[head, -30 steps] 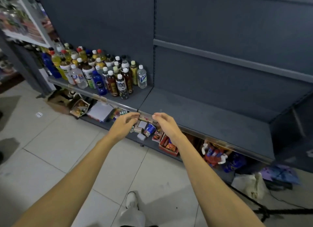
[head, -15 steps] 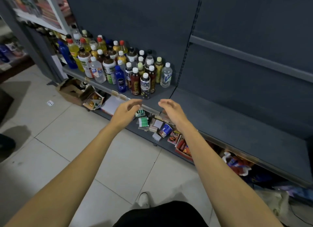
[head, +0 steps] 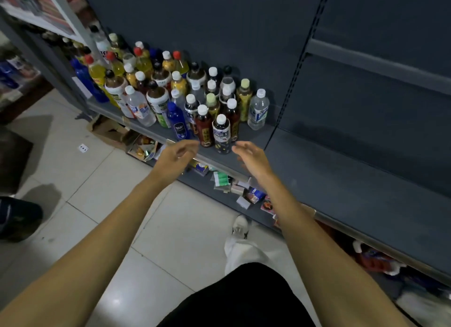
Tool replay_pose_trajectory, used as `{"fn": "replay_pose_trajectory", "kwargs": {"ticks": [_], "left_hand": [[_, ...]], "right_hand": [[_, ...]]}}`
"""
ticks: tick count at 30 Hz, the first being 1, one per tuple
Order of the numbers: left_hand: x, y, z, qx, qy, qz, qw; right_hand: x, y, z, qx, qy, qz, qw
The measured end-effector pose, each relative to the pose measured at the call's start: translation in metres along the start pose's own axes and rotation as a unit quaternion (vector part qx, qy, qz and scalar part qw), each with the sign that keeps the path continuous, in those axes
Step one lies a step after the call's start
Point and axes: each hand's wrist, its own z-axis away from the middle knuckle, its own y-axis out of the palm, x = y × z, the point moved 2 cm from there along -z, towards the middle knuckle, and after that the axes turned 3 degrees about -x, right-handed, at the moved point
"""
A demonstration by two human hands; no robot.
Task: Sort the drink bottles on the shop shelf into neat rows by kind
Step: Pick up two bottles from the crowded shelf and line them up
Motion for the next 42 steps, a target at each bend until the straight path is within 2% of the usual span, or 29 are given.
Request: {"fn": "replay_pose_trajectory", "kwargs": {"ticks": [4, 9, 14, 18, 22, 26, 30, 33, 38, 42], "left_hand": [[-0.007, -0.018, -0.058, 0.02, -0.015, -0.053, 0.998], [-0.002, -0.034, -0.107, 0.006, -0.034, -0.06, 0.998], [0.014, -0.04, -0.146, 0.005, -0.071, -0.048, 0.996], [0.026, -0.047, -0.183, 0.017, -0.06, -0.035, 0.997], [0.038, -0.05, -0.229, 0.037, -0.034, -0.028, 0.998], [0.041, -0.044, -0.276, 0.081, -0.016, 0.024, 0.996], [0.046, -0.03, -0.315, 0.114, -0.002, -0.018, 0.993], [0.042, -0.016, -0.333, 0.136, 0.05, -0.09, 0.985], [0.04, -0.003, -0.355, 0.121, 0.102, -0.212, 0.964], [0.042, 0.004, -0.359, 0.129, 0.109, -0.21, 0.963]], "right_hand": [[0.019, 0.004, -0.055, 0.015, 0.02, -0.004, 1.0], [0.027, 0.014, -0.108, 0.009, 0.023, 0.011, 1.0], [0.017, 0.029, -0.145, -0.001, 0.053, 0.076, 0.996], [0.008, 0.044, -0.162, 0.016, 0.068, 0.117, 0.991], [0.007, 0.053, -0.171, -0.02, 0.068, 0.122, 0.99], [0.015, 0.058, -0.173, -0.051, 0.061, 0.151, 0.985], [0.015, 0.065, -0.172, -0.093, 0.052, 0.167, 0.98], [0.011, 0.069, -0.167, -0.114, 0.064, 0.153, 0.98], [0.001, 0.075, -0.161, -0.105, 0.083, 0.138, 0.981], [0.003, 0.077, -0.161, -0.124, 0.089, 0.145, 0.978]]}}
